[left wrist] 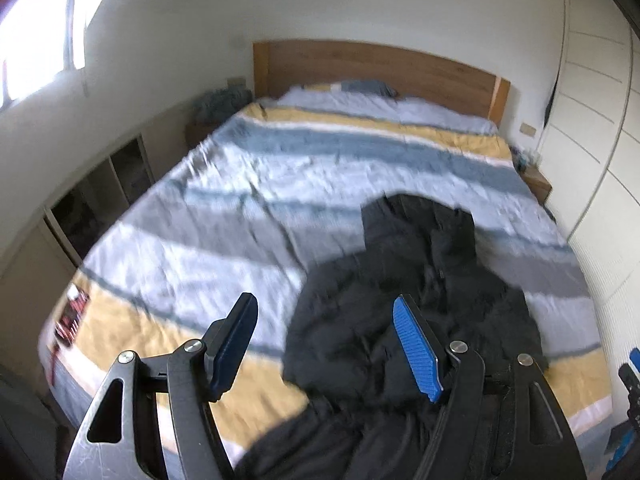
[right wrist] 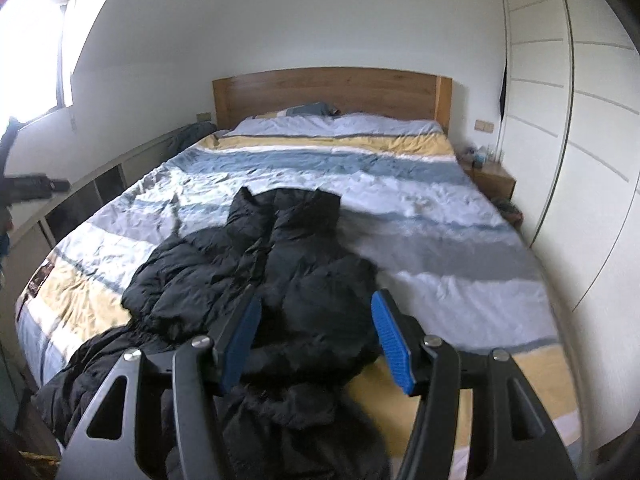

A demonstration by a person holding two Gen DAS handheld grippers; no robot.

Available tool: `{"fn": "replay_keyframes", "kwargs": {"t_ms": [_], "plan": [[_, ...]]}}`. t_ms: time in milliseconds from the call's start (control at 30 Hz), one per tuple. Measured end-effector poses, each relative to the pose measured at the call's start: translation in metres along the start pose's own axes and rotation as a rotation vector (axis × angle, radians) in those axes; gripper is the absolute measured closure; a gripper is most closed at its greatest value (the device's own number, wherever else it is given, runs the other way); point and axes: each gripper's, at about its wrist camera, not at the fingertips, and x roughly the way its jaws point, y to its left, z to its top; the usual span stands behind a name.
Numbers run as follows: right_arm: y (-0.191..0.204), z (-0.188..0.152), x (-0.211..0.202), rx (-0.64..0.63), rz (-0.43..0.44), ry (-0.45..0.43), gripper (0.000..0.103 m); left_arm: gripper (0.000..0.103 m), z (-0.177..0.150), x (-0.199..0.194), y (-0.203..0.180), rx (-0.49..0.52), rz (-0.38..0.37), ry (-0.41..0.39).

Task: Fold large clothes
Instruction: 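Move both open tools to the hem of the black coat, then grasp the coat hem with the left tool while the right tool grasps it too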

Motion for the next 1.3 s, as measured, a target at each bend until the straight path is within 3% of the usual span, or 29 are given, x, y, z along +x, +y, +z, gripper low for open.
{"fn": "replay_keyframes", "kwargs": {"t_ms": [100, 167, 300, 433, 533, 667, 833, 1000, 1167, 1300], "plan": [[-0.018, 0.035, 0.015, 0.019, -0.003, -0.011, 0.045, 0.012, 0.040, 0.003, 0.004, 0.011, 0.009, -0.032], [-0.027, 0.054, 0.029, 0.025, -0.010, -0.030, 0.033, 0.010, 0.057, 0.014, 0.005, 0.020, 0.004, -0.044], [-0.041, 0.082, 0.074, 0.038, 0.010, -0.032, 0.030, 0.010, 0.085, 0.062, 0.007, 0.029, -0.022, -0.063], [-0.053, 0.106, 0.156, 0.044, 0.025, 0.007, 0.030, 0.015, 0.108, 0.138, 0.004, 0.034, -0.041, -0.061], [-0.056, 0.121, 0.225, 0.032, 0.046, 0.040, 0.030, 0.023, 0.123, 0.213, -0.002, 0.035, -0.095, -0.026], [-0.056, 0.135, 0.317, 0.054, 0.072, 0.099, 0.030, 0.027, 0.125, 0.319, -0.009, 0.009, -0.154, 0.073], [-0.052, 0.143, 0.409, 0.105, 0.145, 0.176, 0.030, 0.027, 0.119, 0.401, -0.015, -0.078, -0.222, 0.177], [-0.055, 0.148, 0.479, 0.159, 0.179, 0.259, 0.030, 0.028, 0.114, 0.464, -0.025, -0.142, -0.291, 0.282], [-0.062, 0.150, 0.538, 0.208, 0.211, 0.312, 0.030, 0.028, 0.112, 0.516, -0.033, -0.173, -0.325, 0.335], [-0.062, 0.149, 0.578, 0.227, 0.234, 0.347, 0.030, 0.027, 0.110, 0.551, -0.038, -0.211, -0.400, 0.356]]}}
